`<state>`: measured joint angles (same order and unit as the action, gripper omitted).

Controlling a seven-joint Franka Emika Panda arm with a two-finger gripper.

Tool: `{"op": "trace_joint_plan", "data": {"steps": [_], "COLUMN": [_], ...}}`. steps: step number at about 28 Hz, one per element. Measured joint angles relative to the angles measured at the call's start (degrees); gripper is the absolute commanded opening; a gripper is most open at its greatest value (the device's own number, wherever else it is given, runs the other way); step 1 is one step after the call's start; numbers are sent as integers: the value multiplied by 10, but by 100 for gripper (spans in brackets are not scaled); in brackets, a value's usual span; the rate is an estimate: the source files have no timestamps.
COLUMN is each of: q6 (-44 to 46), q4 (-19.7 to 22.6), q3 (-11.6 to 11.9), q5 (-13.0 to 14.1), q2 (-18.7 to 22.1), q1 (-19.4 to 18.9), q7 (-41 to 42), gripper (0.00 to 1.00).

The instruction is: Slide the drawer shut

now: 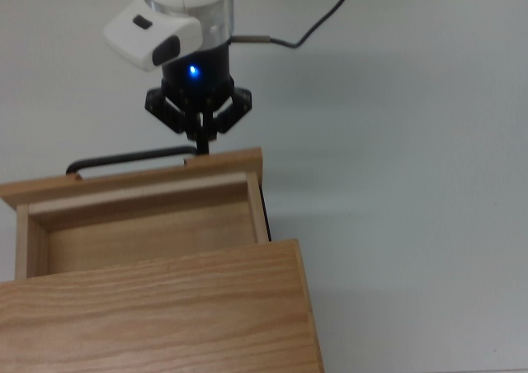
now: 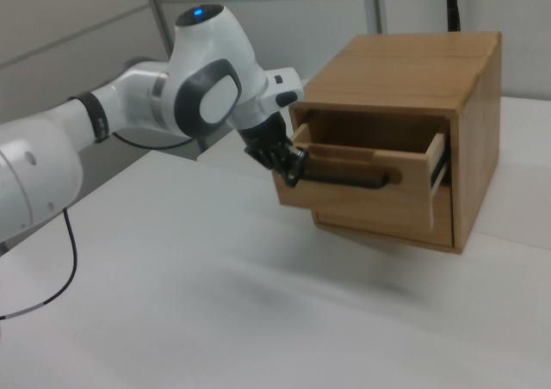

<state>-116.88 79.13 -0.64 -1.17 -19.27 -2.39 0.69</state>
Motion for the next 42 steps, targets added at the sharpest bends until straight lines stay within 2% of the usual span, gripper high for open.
{"op": "trace_joint_plan", "data": {"steps": [3,9,14,24,27,32,42], "q6": [-63,-253,-355,-365,-336,-202,100], "q4": [1,7,12,12,7,-7,-15], "q3": [0,0,0,0,0,0,-2], "q5": [0,0,0,0,0,0,1], "q2": [-18,-71,-97,-99,-95,-64,53], "q1": [-2,-7,-9,-9,-9,-8,-9], "q7": [0,0,0,0,0,0,0], "gripper": [0,0,0,0,0,0,0]}}
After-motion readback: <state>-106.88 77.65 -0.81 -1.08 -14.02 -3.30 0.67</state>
